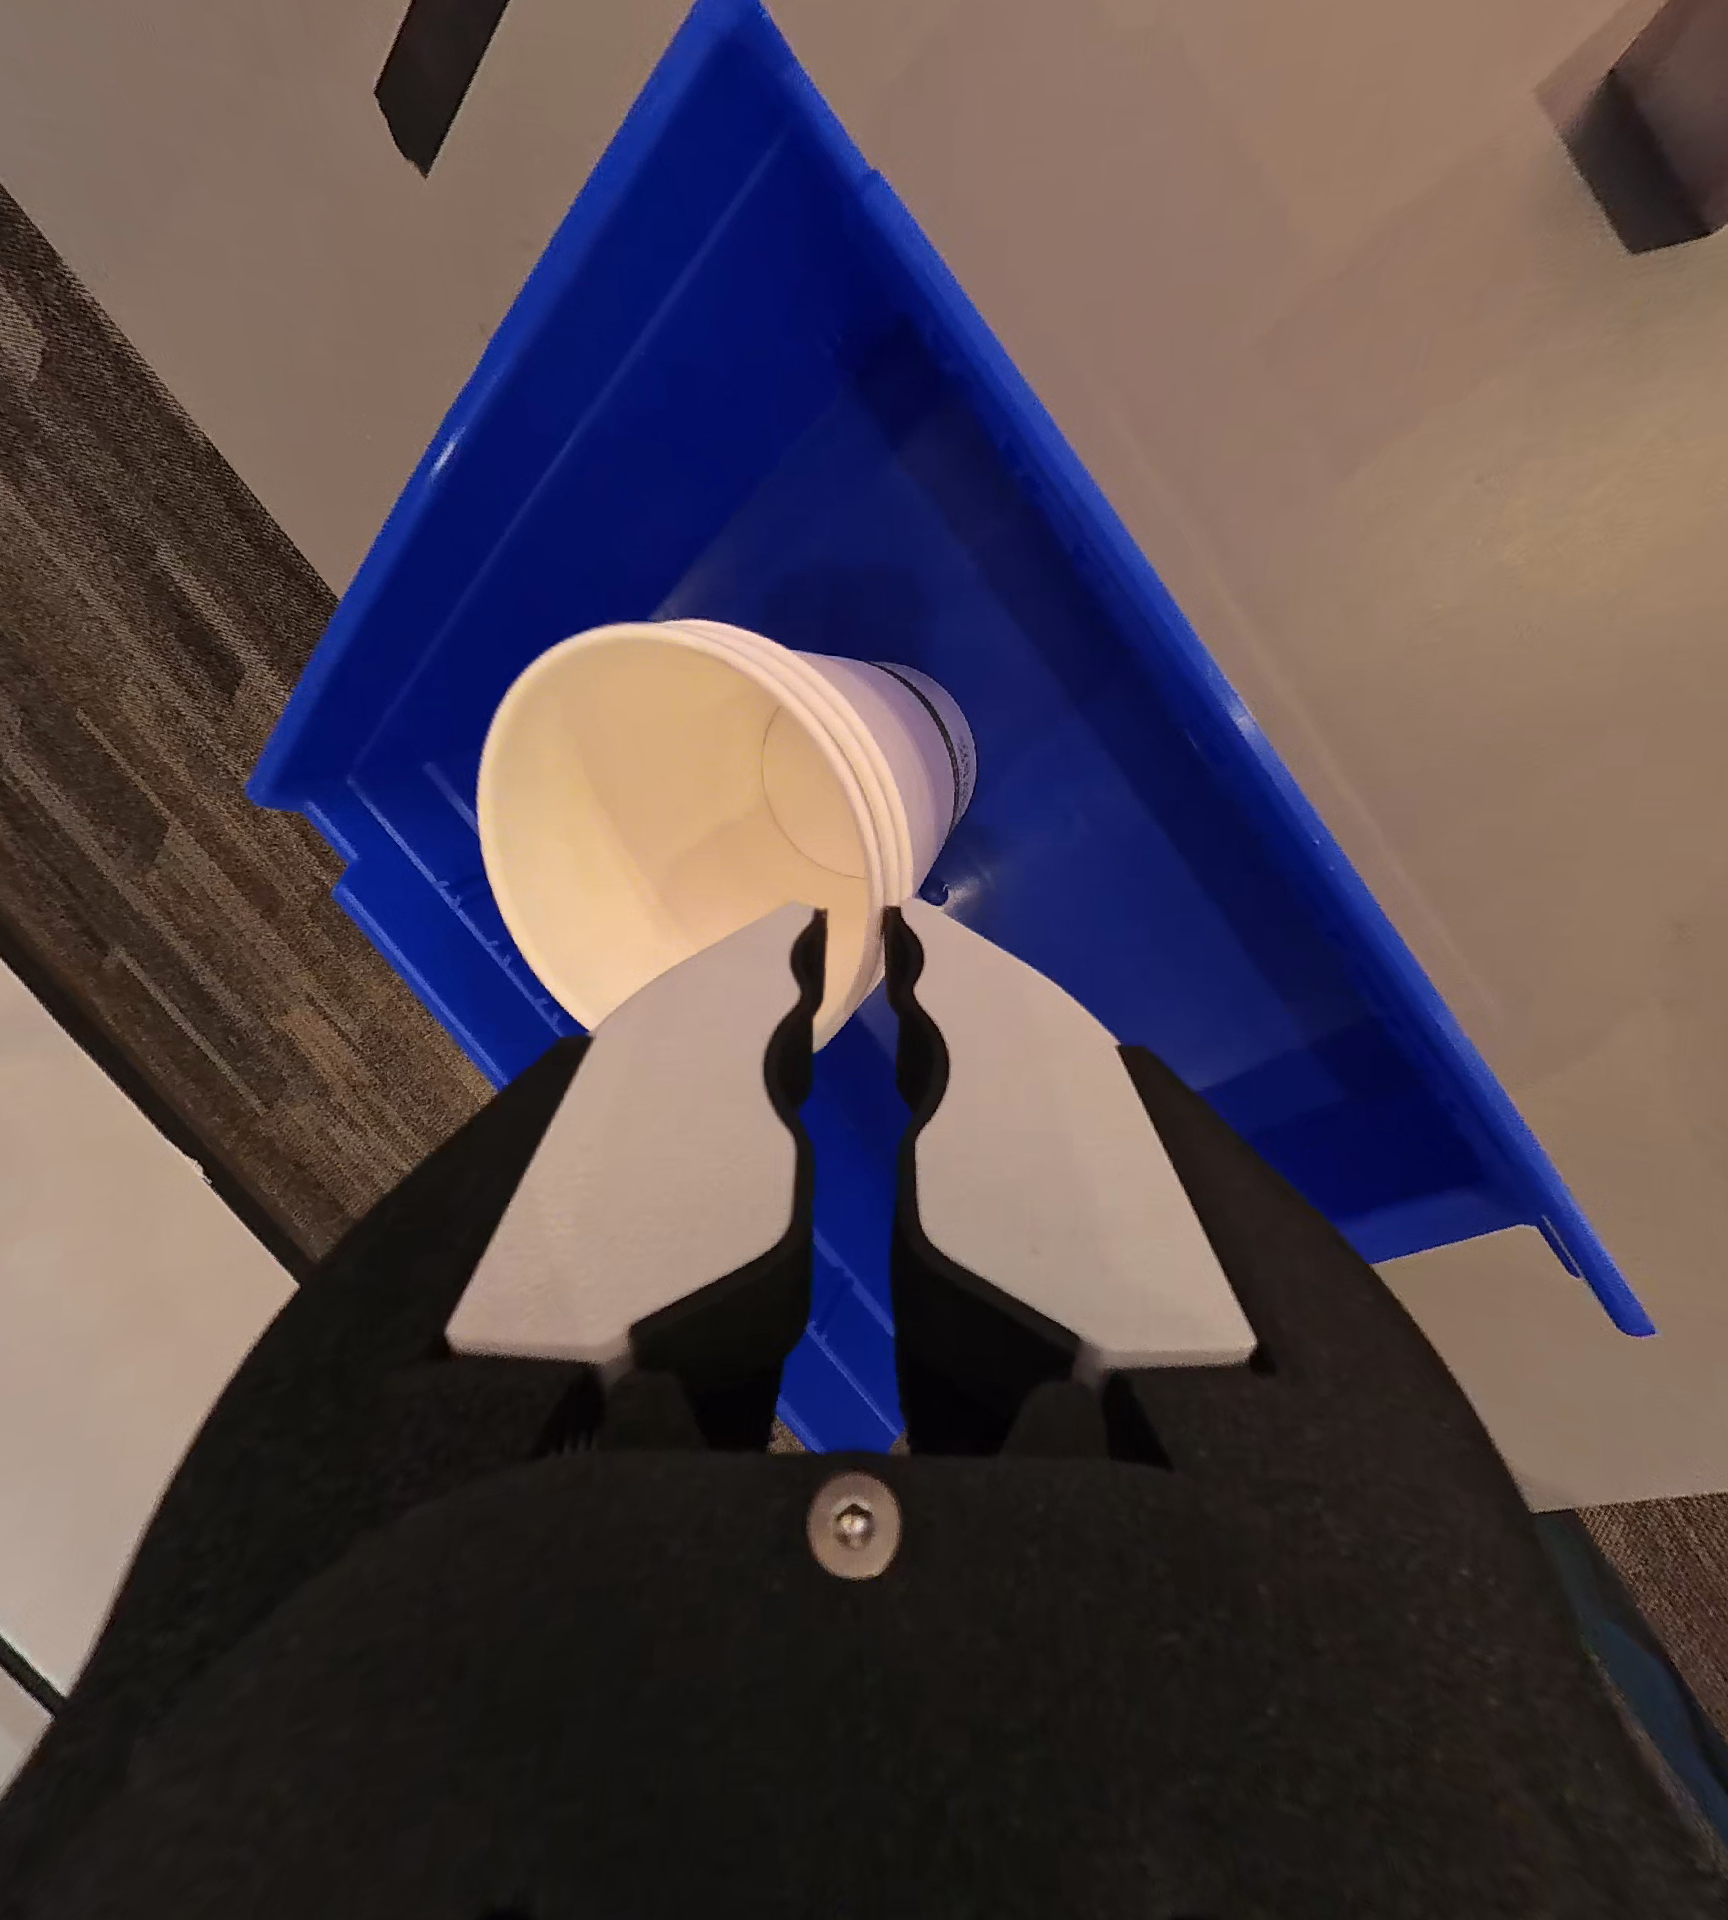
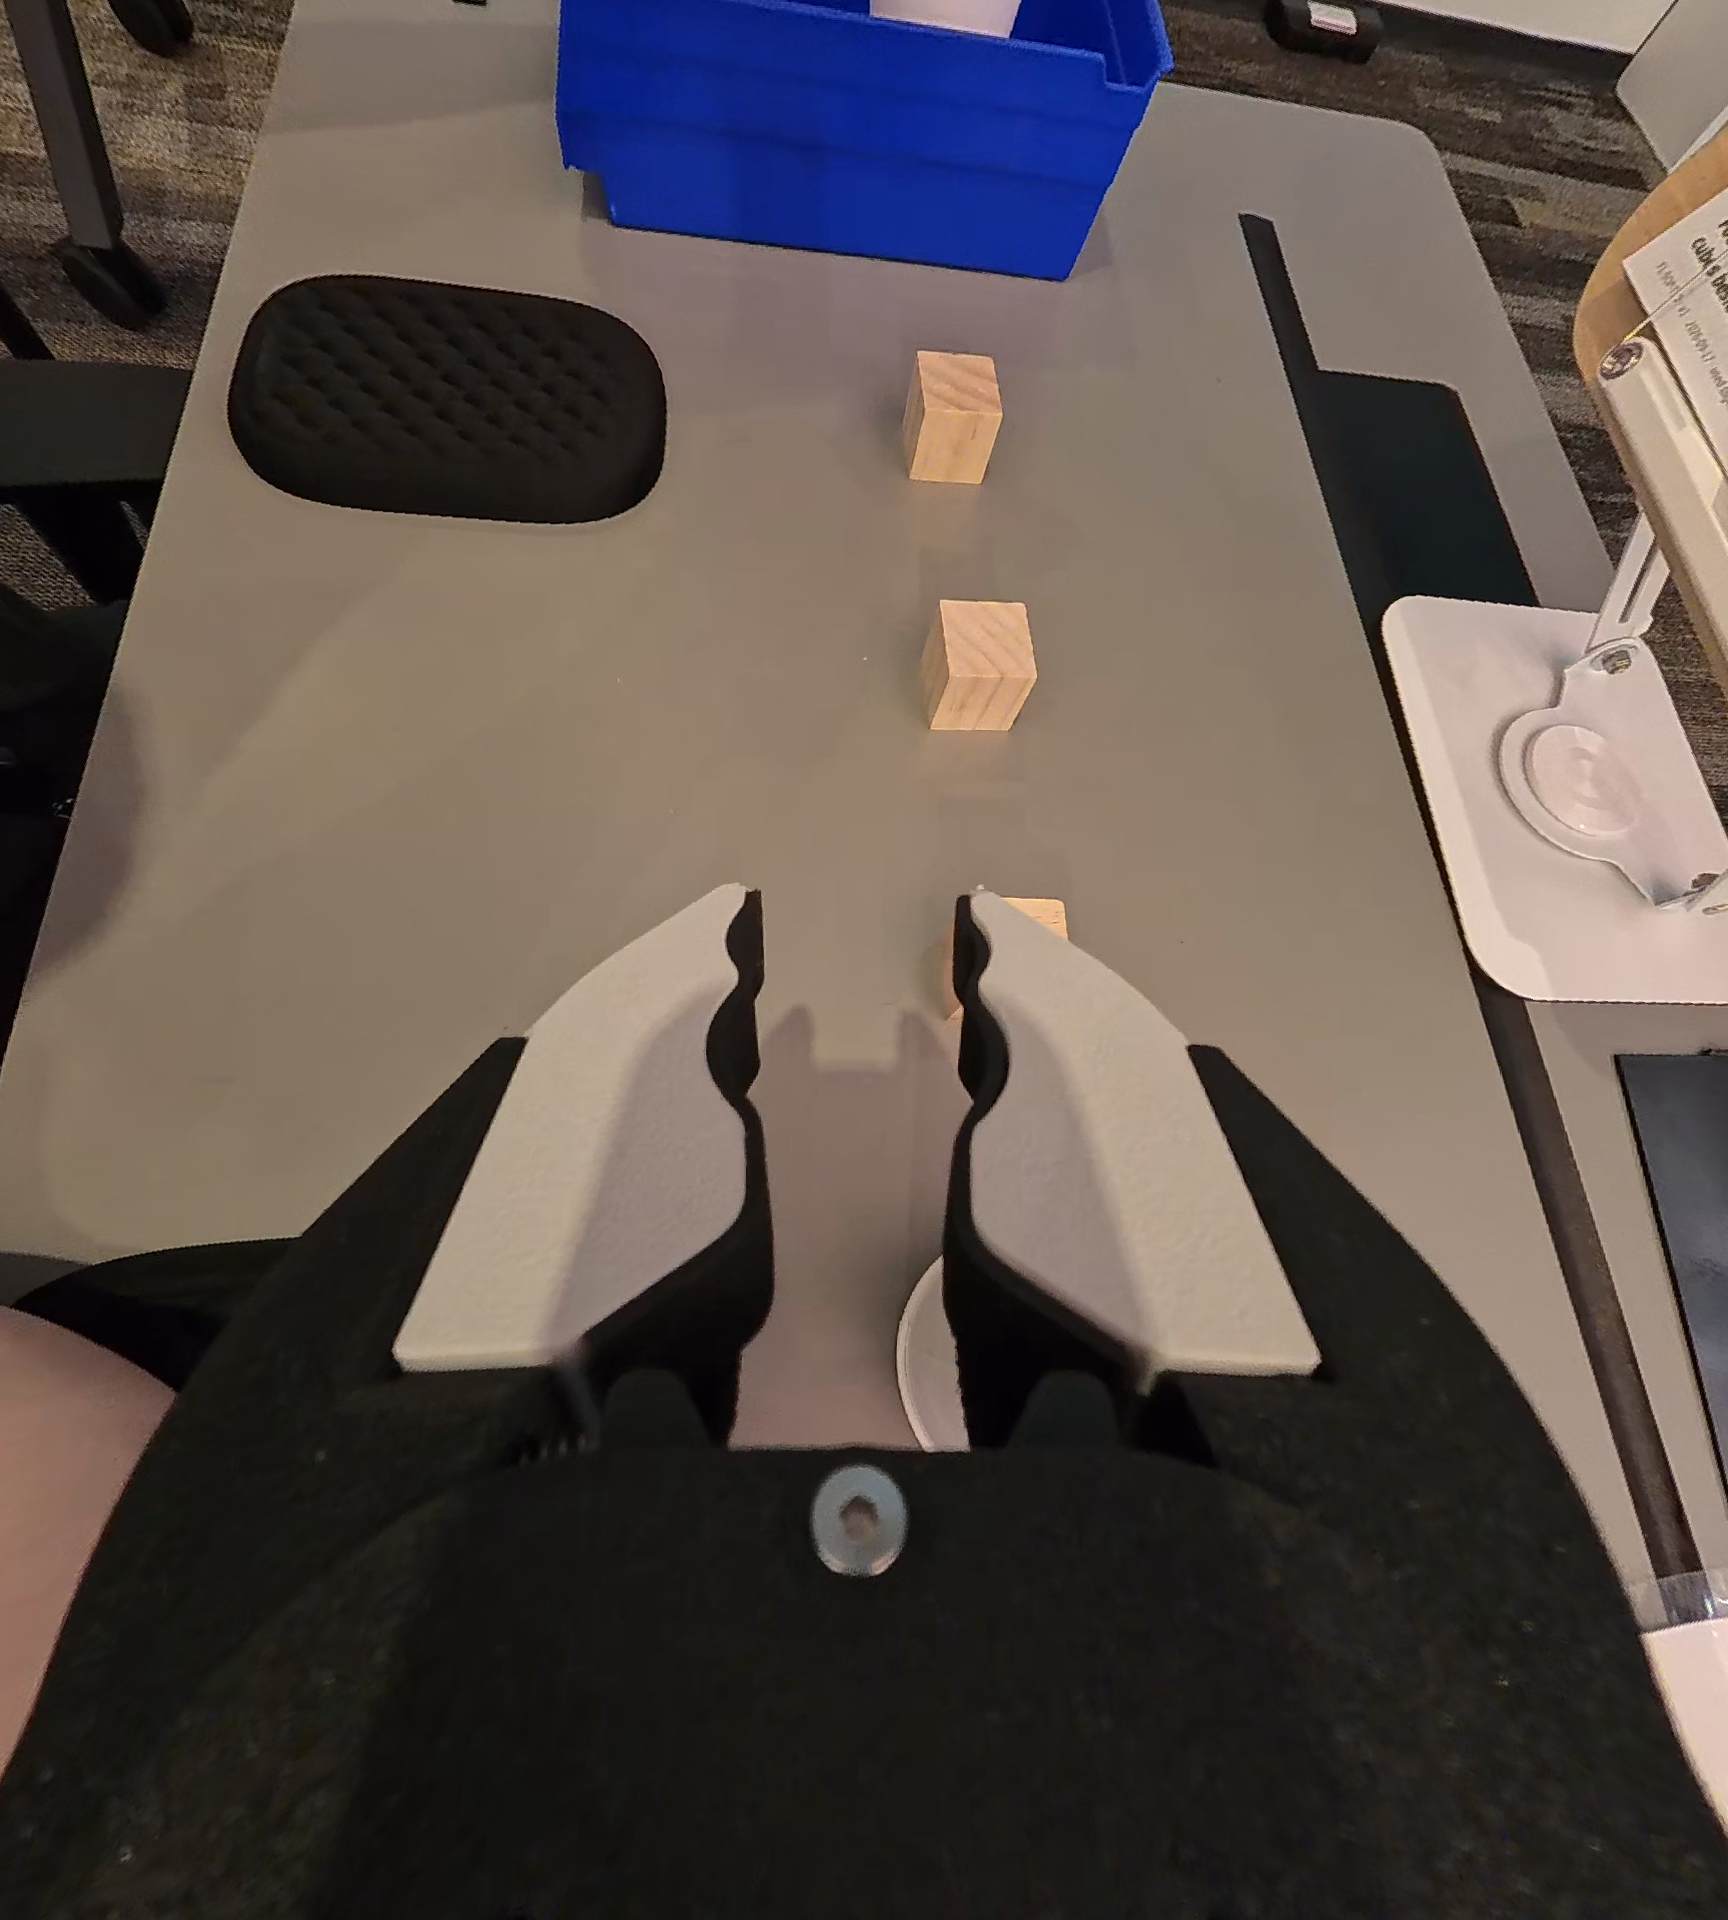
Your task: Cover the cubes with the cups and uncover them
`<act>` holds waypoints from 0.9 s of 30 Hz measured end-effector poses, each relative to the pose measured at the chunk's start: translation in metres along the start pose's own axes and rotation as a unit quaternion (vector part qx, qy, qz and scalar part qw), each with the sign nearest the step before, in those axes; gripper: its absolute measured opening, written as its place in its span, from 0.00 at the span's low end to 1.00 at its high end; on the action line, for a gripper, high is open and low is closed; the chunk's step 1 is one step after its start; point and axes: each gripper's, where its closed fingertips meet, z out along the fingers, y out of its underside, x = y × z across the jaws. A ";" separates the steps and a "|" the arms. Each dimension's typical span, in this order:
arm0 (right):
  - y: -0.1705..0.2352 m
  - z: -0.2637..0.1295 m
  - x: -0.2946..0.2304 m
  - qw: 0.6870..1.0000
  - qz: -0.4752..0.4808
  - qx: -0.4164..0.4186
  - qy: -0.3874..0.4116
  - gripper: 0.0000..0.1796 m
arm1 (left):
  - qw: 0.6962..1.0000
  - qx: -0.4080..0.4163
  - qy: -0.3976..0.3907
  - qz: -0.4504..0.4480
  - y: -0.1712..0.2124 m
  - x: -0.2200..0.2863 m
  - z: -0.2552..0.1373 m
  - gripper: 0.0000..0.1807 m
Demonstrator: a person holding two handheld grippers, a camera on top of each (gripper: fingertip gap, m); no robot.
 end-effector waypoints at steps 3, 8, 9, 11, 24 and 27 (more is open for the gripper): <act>0.000 0.000 0.000 1.000 0.001 -0.001 0.000 0.19 | 1.000 0.001 0.001 0.000 0.000 0.000 0.001 0.05; 0.001 0.001 0.000 1.000 0.001 -0.003 -0.003 0.19 | 1.000 0.005 0.003 0.001 -0.001 0.001 0.001 0.02; 0.002 0.002 0.000 1.000 0.002 -0.004 -0.004 0.19 | 1.000 0.005 0.006 0.001 -0.001 0.002 0.001 0.02; 0.002 0.002 0.000 1.000 0.003 -0.006 -0.006 0.19 | 1.000 0.006 0.007 0.001 0.000 0.002 0.001 0.02; 0.004 0.003 -0.002 1.000 0.005 -0.009 -0.011 0.19 | 1.000 0.023 -0.021 -0.005 -0.004 -0.008 -0.010 0.02; 0.004 0.003 -0.002 1.000 0.004 -0.009 -0.012 0.19 | 0.999 0.025 -0.029 -0.003 -0.005 -0.011 -0.012 0.02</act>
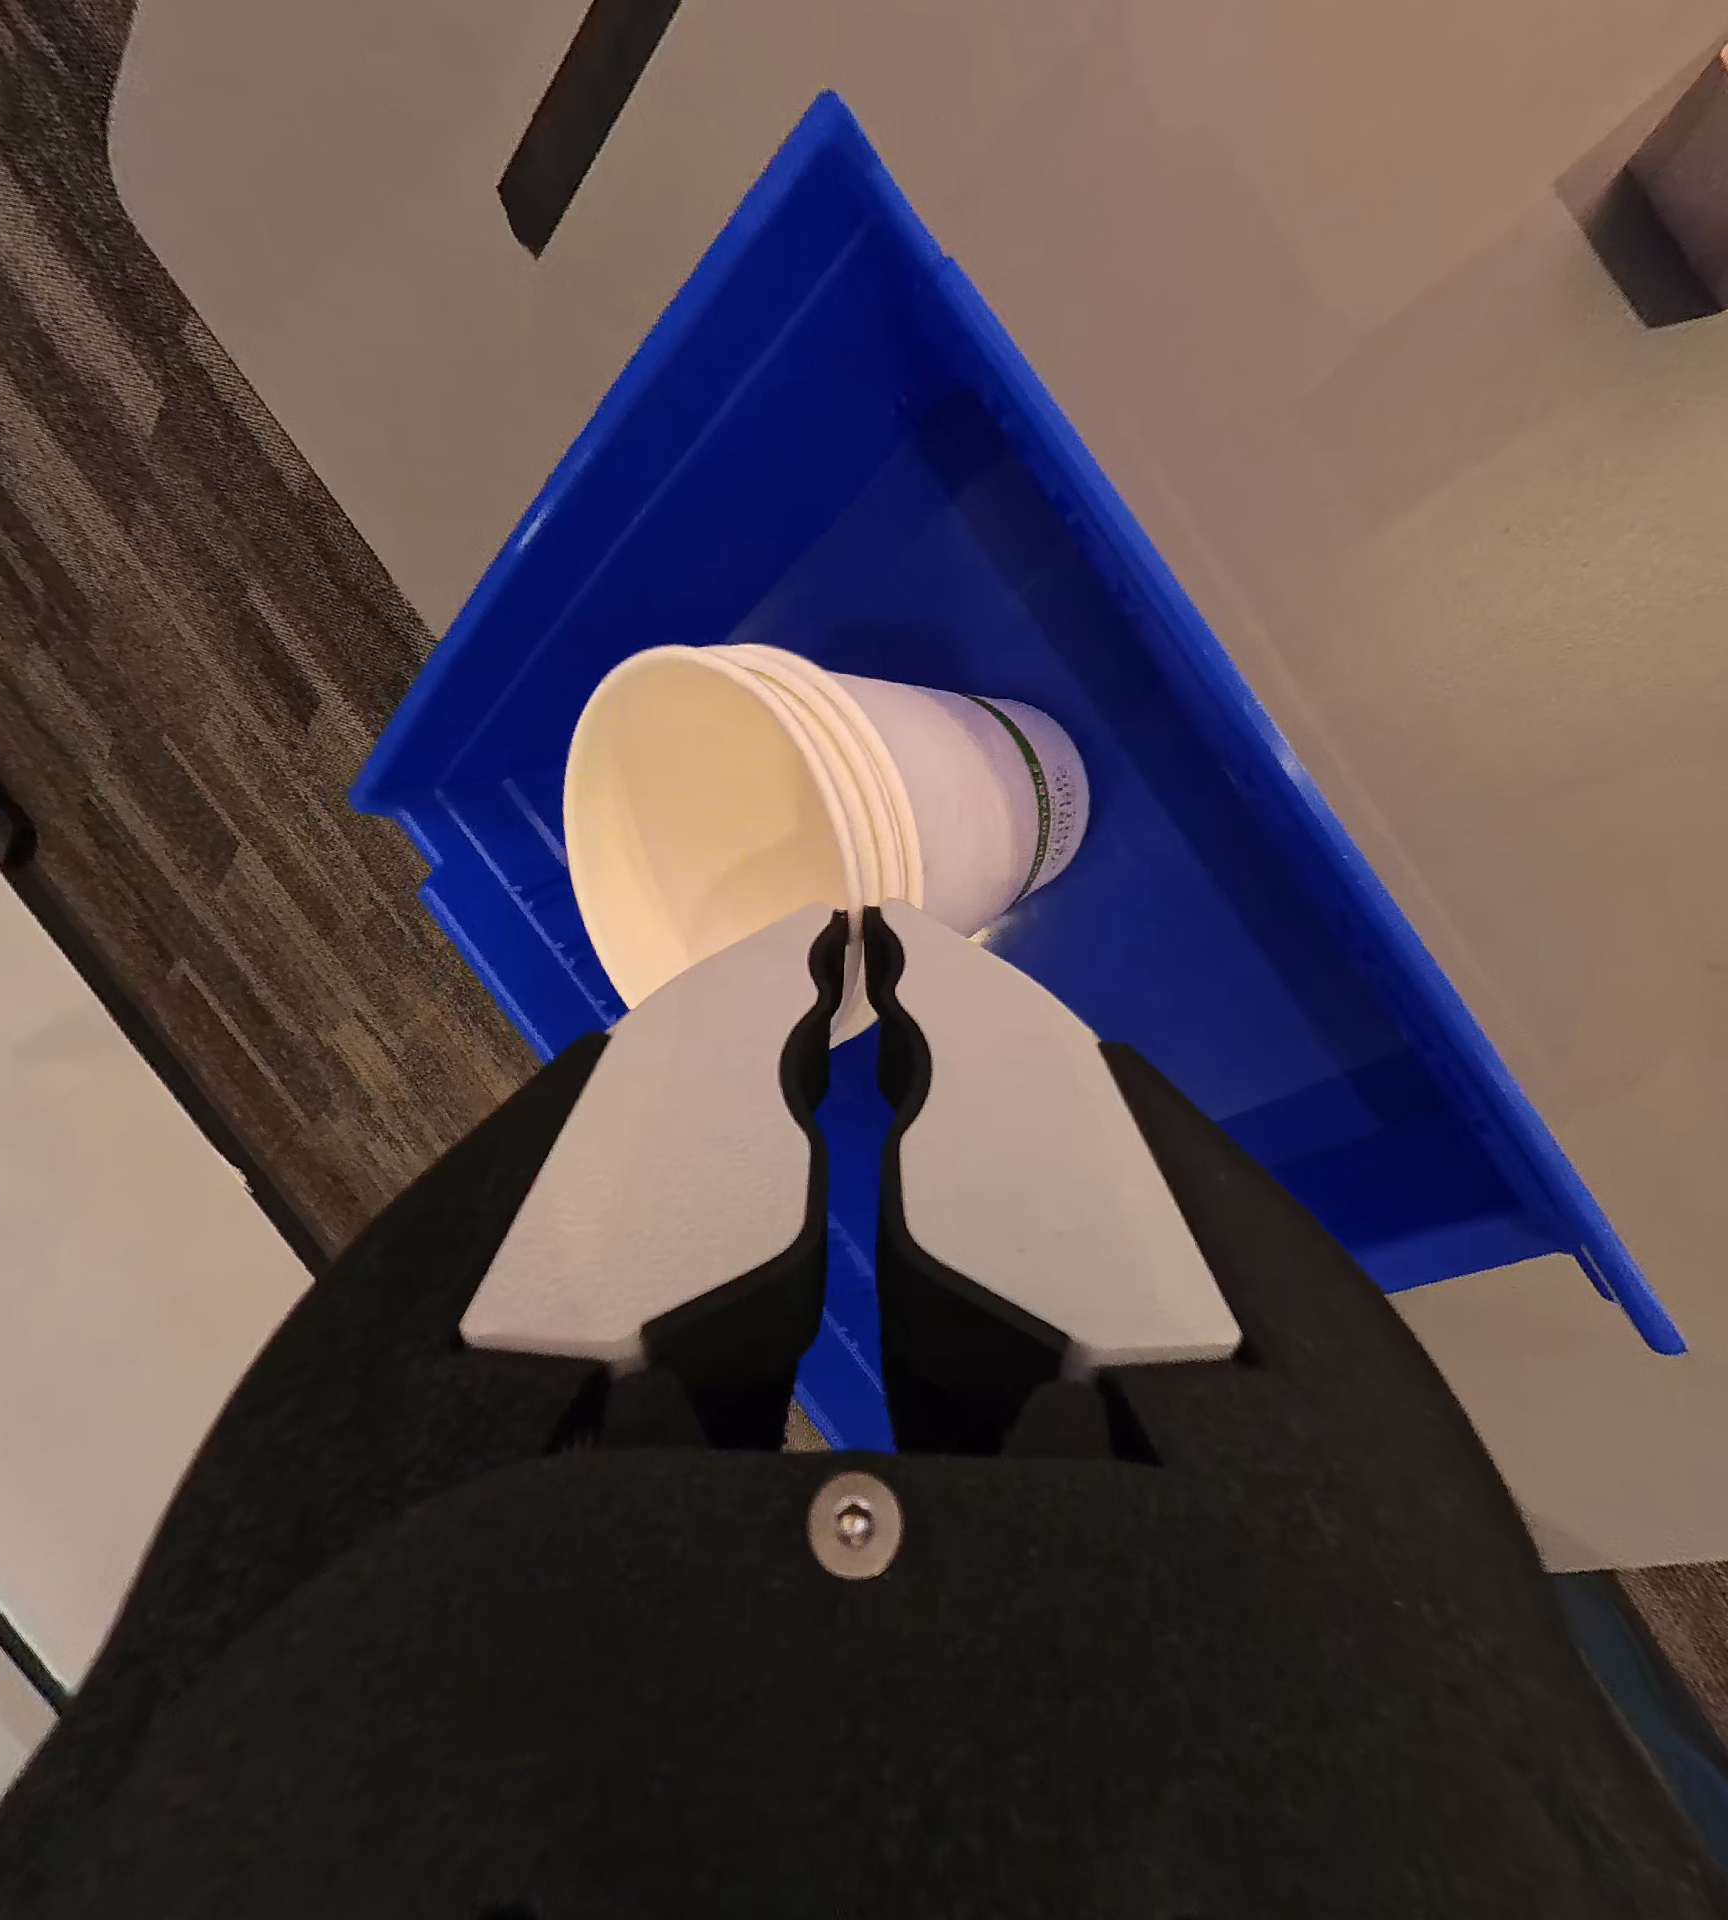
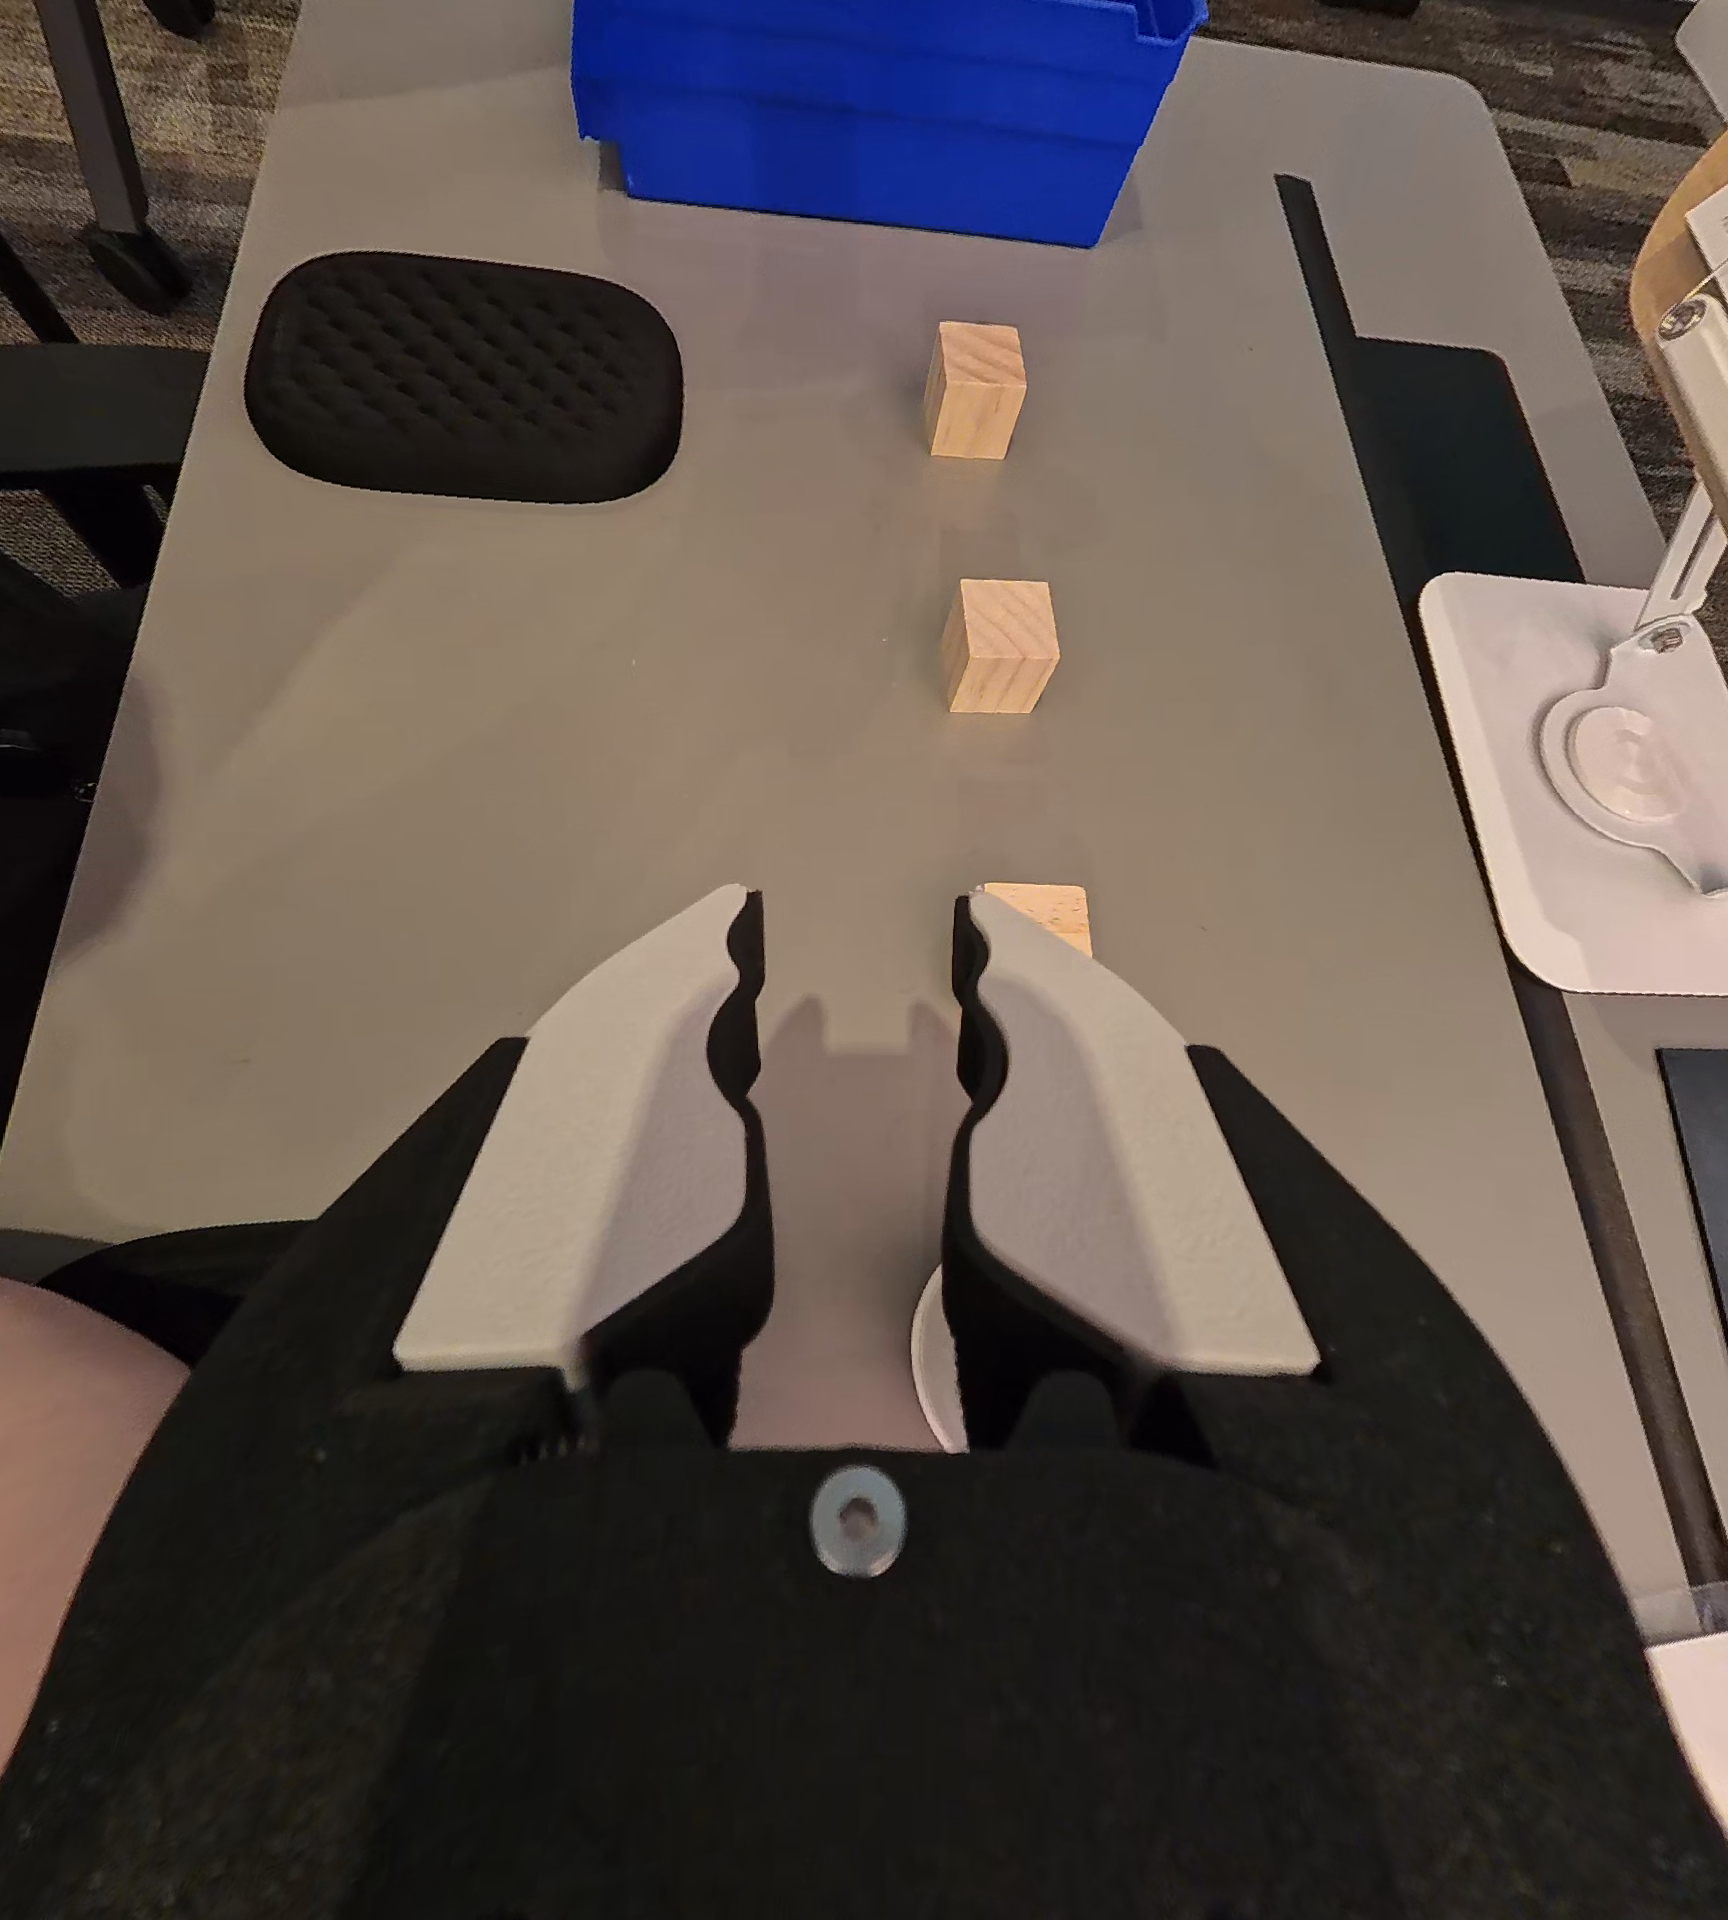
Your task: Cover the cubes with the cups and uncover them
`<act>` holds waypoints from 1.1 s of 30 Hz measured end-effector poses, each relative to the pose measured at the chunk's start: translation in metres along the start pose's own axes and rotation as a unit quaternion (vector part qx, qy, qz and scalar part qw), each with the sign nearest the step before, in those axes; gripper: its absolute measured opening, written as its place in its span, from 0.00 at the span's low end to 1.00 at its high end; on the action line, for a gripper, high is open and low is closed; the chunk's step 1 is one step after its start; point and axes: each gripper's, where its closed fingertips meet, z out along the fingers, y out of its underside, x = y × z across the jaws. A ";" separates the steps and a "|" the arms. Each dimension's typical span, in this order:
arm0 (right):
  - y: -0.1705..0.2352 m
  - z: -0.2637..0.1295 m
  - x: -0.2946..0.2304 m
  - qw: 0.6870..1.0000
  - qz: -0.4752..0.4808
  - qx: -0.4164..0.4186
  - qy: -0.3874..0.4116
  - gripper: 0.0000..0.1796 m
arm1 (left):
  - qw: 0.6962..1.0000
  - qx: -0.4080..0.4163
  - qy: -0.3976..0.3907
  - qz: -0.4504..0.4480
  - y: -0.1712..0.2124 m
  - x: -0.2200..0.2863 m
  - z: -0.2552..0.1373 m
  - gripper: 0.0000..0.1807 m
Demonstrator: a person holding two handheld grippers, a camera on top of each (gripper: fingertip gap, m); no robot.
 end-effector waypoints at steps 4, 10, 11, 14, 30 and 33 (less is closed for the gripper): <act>0.001 -0.001 0.000 1.000 0.001 0.001 -0.002 0.19 | 1.000 0.003 -0.008 -0.001 -0.002 -0.003 -0.003 0.02; 0.002 -0.001 0.000 1.000 0.004 0.001 -0.002 0.19 | 1.000 0.005 -0.028 0.004 -0.005 -0.010 -0.011 0.02; 0.002 -0.001 0.001 1.000 0.004 0.002 -0.002 0.19 | 0.999 0.004 -0.033 0.006 -0.005 -0.011 -0.013 0.02; 0.002 -0.001 0.001 1.000 0.004 0.003 -0.001 0.19 | 0.999 0.001 -0.045 0.006 -0.005 -0.016 -0.020 0.02; 0.002 -0.002 0.001 1.000 0.004 0.010 -0.003 0.19 | 0.996 0.039 -0.082 -0.003 -0.014 -0.030 -0.070 0.01; 0.002 -0.001 0.002 1.000 0.005 0.010 -0.003 0.19 | 0.995 0.042 -0.091 -0.001 -0.015 -0.032 -0.077 0.01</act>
